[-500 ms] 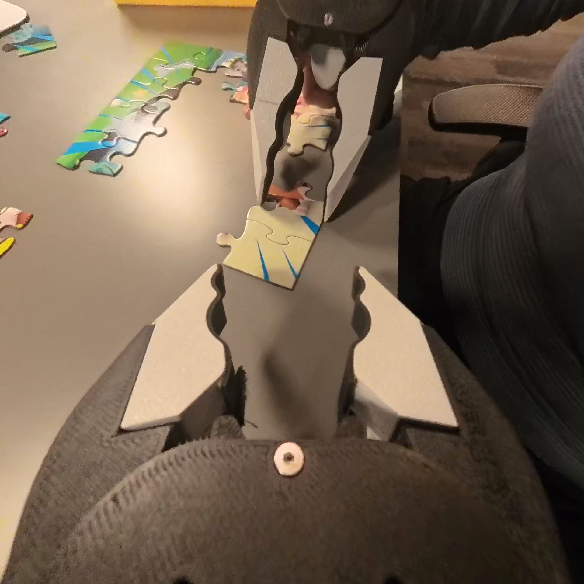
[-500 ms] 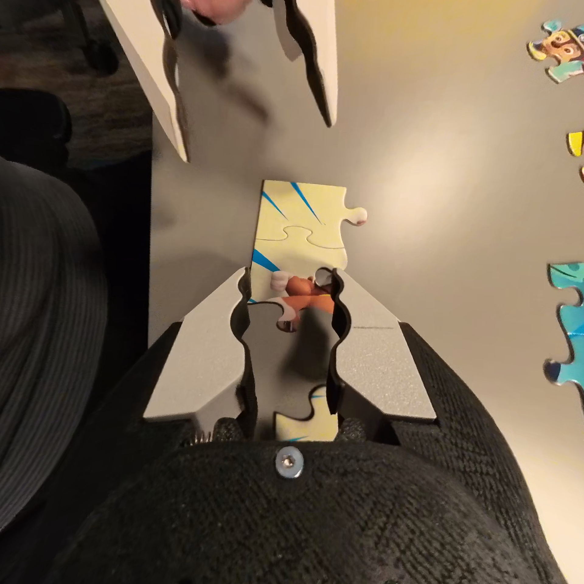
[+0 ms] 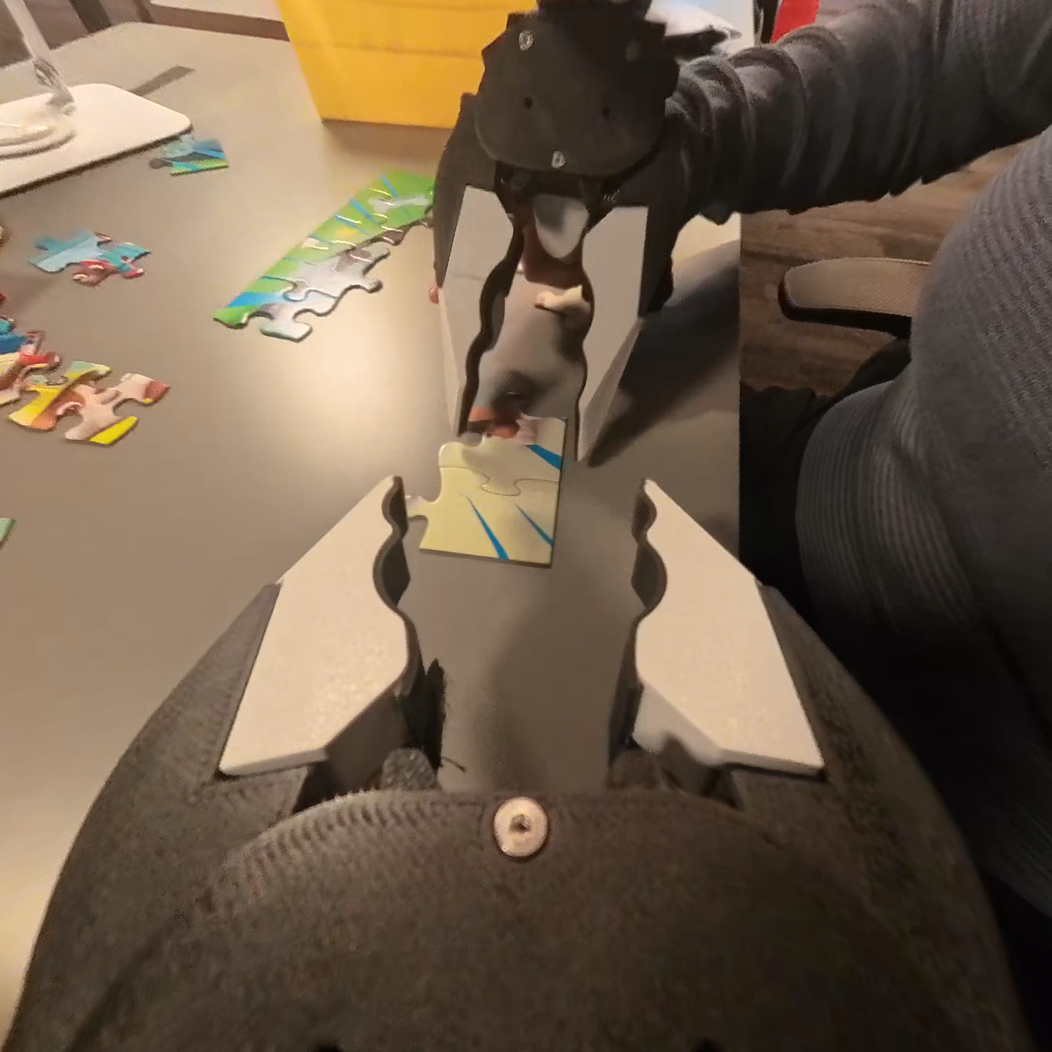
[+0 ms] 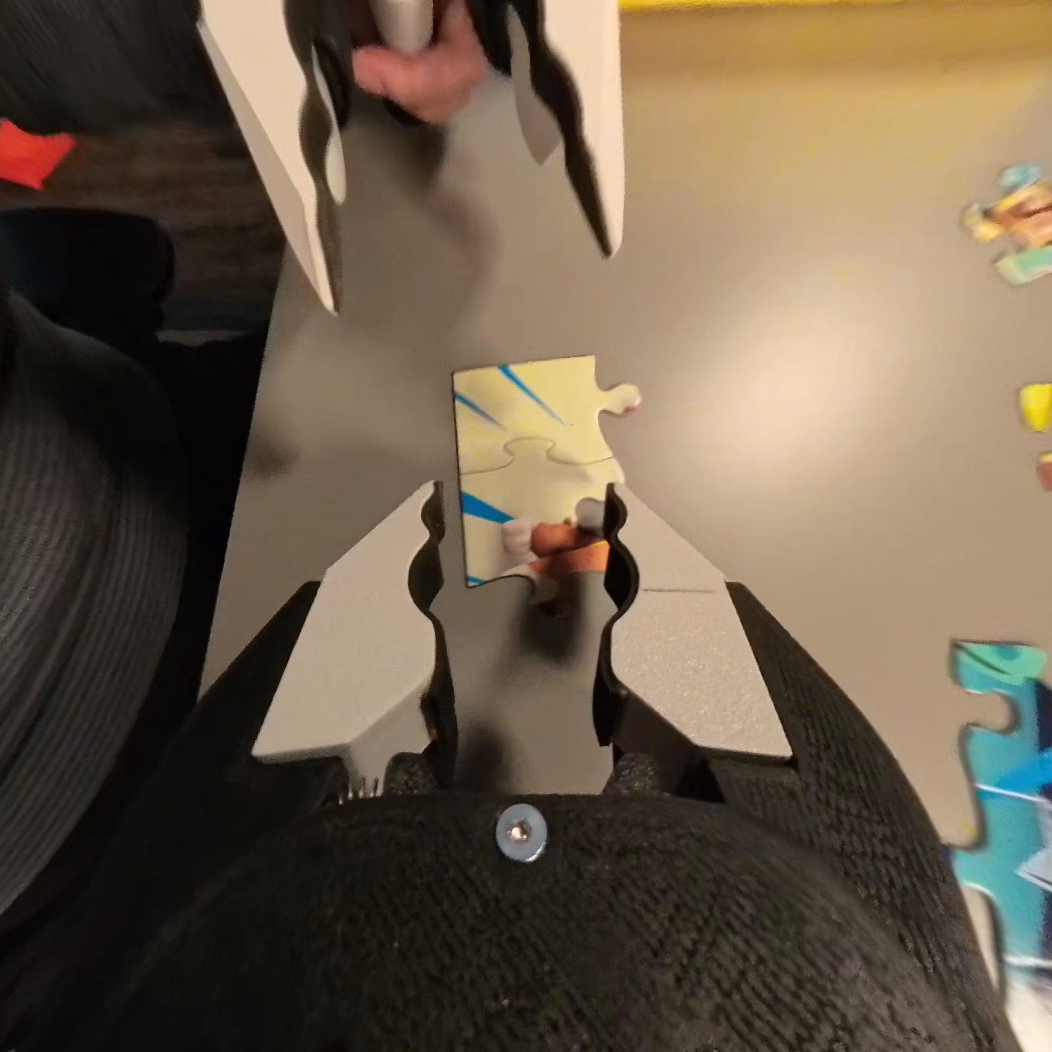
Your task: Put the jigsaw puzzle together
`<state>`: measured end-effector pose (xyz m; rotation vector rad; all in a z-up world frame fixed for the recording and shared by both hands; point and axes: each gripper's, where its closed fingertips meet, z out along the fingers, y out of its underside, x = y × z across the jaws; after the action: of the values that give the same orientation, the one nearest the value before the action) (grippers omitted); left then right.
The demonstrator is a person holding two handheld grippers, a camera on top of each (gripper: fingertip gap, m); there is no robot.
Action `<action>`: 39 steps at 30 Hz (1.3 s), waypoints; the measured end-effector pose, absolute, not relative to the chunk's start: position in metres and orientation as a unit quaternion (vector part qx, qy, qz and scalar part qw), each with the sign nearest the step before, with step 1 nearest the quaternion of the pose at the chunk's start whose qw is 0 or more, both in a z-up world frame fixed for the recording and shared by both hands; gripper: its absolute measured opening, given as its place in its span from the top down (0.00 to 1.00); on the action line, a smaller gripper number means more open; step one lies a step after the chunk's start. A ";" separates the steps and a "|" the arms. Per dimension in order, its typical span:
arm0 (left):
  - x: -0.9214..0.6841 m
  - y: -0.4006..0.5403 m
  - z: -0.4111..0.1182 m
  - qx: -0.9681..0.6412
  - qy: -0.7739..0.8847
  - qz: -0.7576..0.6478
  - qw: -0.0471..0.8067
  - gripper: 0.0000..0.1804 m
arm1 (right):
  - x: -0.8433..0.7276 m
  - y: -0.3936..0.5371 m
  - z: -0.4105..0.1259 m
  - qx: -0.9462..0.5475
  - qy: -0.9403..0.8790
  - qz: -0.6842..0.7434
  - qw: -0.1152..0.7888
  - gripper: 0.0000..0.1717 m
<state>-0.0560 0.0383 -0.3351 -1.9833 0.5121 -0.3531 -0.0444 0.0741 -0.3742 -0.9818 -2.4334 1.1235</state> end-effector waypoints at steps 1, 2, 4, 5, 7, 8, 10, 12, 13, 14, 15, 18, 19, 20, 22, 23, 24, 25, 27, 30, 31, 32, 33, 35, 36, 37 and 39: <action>-0.058 0.039 -0.333 -0.821 0.210 -0.144 0.511 0.56 | -0.048 0.079 -0.363 -0.341 -0.833 0.407 0.156 0.68; -0.061 0.040 -0.332 -0.820 0.209 -0.143 0.513 0.56 | -0.052 0.089 -0.349 -0.345 -0.816 0.428 0.179 0.68; -0.065 0.040 -0.331 -0.819 0.205 -0.141 0.517 0.56 | -0.062 0.124 -0.314 -0.364 -0.765 0.466 0.254 0.68; -0.068 0.040 -0.331 -0.820 0.202 -0.140 0.517 0.56 | -0.065 0.147 -0.298 -0.376 -0.737 0.476 0.298 0.68; -0.072 0.040 -0.332 -0.822 0.197 -0.141 0.515 0.56 | -0.063 0.199 -0.273 -0.398 -0.683 0.469 0.394 0.68; -0.074 0.040 -0.333 -0.823 0.196 -0.141 0.514 0.56 | -0.059 0.224 -0.265 -0.407 -0.660 0.454 0.439 0.68; -0.077 0.043 -0.334 -0.826 0.193 -0.141 0.511 0.56 | -0.047 0.270 -0.256 -0.419 -0.621 0.419 0.512 0.68; -0.079 0.048 -0.333 -0.826 0.191 -0.141 0.512 0.56 | -0.032 0.308 -0.253 -0.424 -0.585 0.382 0.577 0.69; -0.081 0.051 -0.333 -0.825 0.190 -0.140 0.513 0.56 | -0.025 0.324 -0.254 -0.424 -0.569 0.364 0.604 0.70; -0.082 0.054 -0.332 -0.824 0.188 -0.140 0.515 0.56 | -0.018 0.336 -0.256 -0.423 -0.554 0.349 0.627 0.70; -0.082 0.056 -0.330 -0.823 0.184 -0.142 0.518 0.56 | -0.012 0.346 -0.260 -0.422 -0.541 0.336 0.646 0.70; -0.080 0.059 -0.316 -0.813 0.170 -0.141 0.539 0.56 | -0.004 0.358 -0.273 -0.411 -0.537 0.300 0.673 0.72; -0.081 0.058 -0.309 -0.810 0.166 -0.130 0.548 0.56 | -0.004 0.357 -0.273 -0.407 -0.543 0.290 0.675 0.72; -0.083 0.055 -0.301 -0.805 0.160 -0.113 0.560 0.56 | -0.004 0.356 -0.271 -0.401 -0.542 0.288 0.681 0.72; -0.092 0.046 -0.279 -0.792 0.137 -0.070 0.591 0.57 | -0.005 0.356 -0.271 -0.394 -0.538 0.290 0.686 0.72; -0.101 0.040 -0.268 -0.785 0.117 -0.047 0.607 0.58 | -0.006 0.357 -0.272 -0.397 -0.539 0.287 0.685 0.72; -0.115 0.033 -0.257 -0.780 0.085 -0.019 0.620 0.60 | -0.005 0.358 -0.272 -0.399 -0.536 0.287 0.686 0.73; -0.136 0.024 -0.247 -0.776 0.042 0.015 0.629 0.62 | -0.004 0.361 -0.270 -0.402 -0.530 0.288 0.689 0.73; -0.183 -0.002 -0.229 -0.766 -0.049 0.071 0.637 0.66 | 0.000 0.370 -0.268 -0.414 -0.513 0.292 0.693 0.73; -0.267 -0.050 -0.213 -0.750 -0.190 0.130 0.620 0.67 | 0.005 0.382 -0.264 -0.433 -0.486 0.305 0.695 0.73; -0.291 -0.062 -0.212 -0.752 -0.222 0.136 0.606 0.67 | 0.007 0.385 -0.263 -0.438 -0.480 0.307 0.695 0.73; -0.314 -0.072 -0.213 -0.755 -0.245 0.139 0.592 0.71 | 0.008 0.388 -0.263 -0.442 -0.474 0.307 0.697 0.73; -0.333 -0.078 -0.213 -0.761 -0.256 0.143 0.579 0.74 | 0.010 0.390 -0.262 -0.445 -0.469 0.306 0.699 0.74; -0.363 -0.079 -0.214 -0.781 -0.233 0.161 0.556 0.76 | 0.011 0.392 -0.261 -0.448 -0.463 0.305 0.701 0.74; -0.376 -0.076 -0.218 -0.797 -0.218 0.172 0.536 0.77 | 0.011 0.393 -0.261 -0.448 -0.461 0.305 0.702 0.74; -0.386 -0.072 -0.225 -0.818 -0.203 0.169 0.512 0.77 | 0.012 0.393 -0.260 -0.448 -0.460 0.304 0.704 0.74; -0.399 -0.061 -0.243 -0.857 -0.186 0.133 0.461 0.73 | 0.011 0.395 -0.261 -0.450 -0.460 0.295 0.706 0.74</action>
<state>-0.3990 -0.0611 -0.2432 -2.1097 -0.4567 0.3279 0.0112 0.3945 -0.2610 -0.9990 -1.0227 0.6556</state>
